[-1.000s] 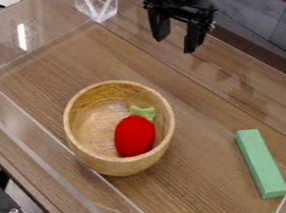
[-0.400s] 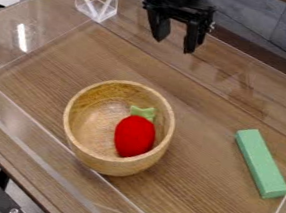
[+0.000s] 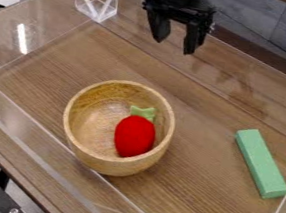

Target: Move the red fruit to the right

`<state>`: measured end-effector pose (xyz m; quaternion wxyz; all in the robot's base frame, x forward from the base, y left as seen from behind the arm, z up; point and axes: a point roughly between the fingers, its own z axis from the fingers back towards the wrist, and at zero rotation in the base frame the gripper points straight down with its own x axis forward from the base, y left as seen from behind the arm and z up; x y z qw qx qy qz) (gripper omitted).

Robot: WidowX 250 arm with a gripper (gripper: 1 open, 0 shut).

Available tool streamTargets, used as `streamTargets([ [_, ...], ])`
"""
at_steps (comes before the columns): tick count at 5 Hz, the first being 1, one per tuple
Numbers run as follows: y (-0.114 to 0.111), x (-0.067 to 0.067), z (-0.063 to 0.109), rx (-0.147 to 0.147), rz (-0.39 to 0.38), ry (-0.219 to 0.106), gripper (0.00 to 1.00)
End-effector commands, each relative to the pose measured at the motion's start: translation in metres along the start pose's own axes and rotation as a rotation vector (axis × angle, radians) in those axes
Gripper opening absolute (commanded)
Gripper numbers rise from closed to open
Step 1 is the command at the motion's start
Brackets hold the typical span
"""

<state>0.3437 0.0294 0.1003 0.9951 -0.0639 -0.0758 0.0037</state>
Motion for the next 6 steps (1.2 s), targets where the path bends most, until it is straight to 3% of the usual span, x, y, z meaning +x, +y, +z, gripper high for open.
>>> streamTargets([
  [1,-0.006,0.009,0.026,0.013,-0.03,-0.091,1.0],
  [4,-0.005,0.014,0.028,0.018,-0.021,-0.115,1.0],
  [6,-0.004,-0.011,0.017,0.01,-0.034,-0.055,1.0],
])
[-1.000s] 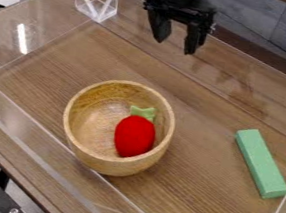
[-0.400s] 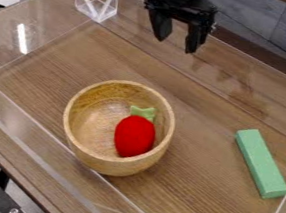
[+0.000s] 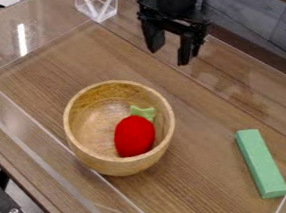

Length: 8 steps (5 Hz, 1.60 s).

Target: Move the red fruit to the right

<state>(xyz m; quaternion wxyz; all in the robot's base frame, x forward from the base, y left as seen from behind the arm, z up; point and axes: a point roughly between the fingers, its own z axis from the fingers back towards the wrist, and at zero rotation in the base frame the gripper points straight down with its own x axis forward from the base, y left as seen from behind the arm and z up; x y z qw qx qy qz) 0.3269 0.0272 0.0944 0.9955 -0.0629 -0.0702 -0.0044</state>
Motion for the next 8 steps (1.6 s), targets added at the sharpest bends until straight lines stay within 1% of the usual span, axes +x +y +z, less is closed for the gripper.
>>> streamTargets([
  [1,-0.003,-0.012,0.022,0.001,-0.034,-0.053,1.0],
  [2,-0.003,-0.026,0.019,-0.004,-0.041,-0.033,1.0],
  [3,-0.003,-0.036,0.015,-0.005,-0.043,-0.014,1.0],
  [5,0.002,-0.063,0.009,0.001,-0.055,0.008,1.0],
  [7,0.005,-0.081,-0.001,0.006,-0.057,0.032,1.0],
  [8,0.006,-0.088,-0.007,0.005,-0.05,0.035,1.0],
])
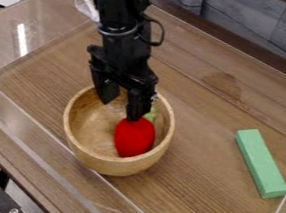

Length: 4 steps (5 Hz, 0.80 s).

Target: Move the red fruit to the right

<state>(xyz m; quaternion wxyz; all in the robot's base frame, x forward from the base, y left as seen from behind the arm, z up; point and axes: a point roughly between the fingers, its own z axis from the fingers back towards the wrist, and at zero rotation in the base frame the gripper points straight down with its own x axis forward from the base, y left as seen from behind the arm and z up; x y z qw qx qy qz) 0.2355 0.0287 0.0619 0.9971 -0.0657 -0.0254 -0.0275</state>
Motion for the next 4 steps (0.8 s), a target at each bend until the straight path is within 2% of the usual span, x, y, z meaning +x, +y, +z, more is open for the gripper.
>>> streamTargets([
  [1,0.002,0.003,0.007,0.011,-0.008,-0.051,1.0],
  [4,0.001,-0.001,-0.008,0.005,-0.013,-0.035,1.0],
])
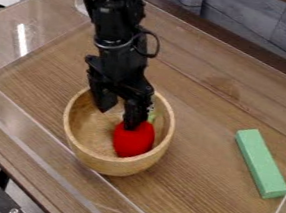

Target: Move the red fruit to the right

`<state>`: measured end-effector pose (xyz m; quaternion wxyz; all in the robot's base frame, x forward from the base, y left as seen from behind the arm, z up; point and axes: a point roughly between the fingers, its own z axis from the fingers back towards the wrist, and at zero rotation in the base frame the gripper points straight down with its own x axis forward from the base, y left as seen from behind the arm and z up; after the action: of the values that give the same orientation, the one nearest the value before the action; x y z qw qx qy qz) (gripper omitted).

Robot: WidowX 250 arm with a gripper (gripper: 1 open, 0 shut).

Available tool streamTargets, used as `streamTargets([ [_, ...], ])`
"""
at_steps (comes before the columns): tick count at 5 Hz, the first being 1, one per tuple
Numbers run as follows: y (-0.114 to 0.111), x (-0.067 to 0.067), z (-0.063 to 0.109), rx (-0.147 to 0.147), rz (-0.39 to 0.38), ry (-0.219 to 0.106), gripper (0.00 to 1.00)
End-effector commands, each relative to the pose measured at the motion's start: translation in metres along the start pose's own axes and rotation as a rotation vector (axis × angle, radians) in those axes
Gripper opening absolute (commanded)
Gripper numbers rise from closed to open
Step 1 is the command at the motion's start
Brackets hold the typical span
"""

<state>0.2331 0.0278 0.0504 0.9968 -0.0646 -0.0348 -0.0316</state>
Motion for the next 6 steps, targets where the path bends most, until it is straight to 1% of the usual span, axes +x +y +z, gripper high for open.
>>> streamTargets([
  [1,0.0008,0.0023,-0.0006,0.003,-0.001,-0.014,1.0],
  [4,0.0022,0.0041,-0.0086,-0.004,0.008,-0.006,1.0],
  [6,0.0025,0.0061,-0.0072,-0.016,0.005,-0.011,1.0],
])
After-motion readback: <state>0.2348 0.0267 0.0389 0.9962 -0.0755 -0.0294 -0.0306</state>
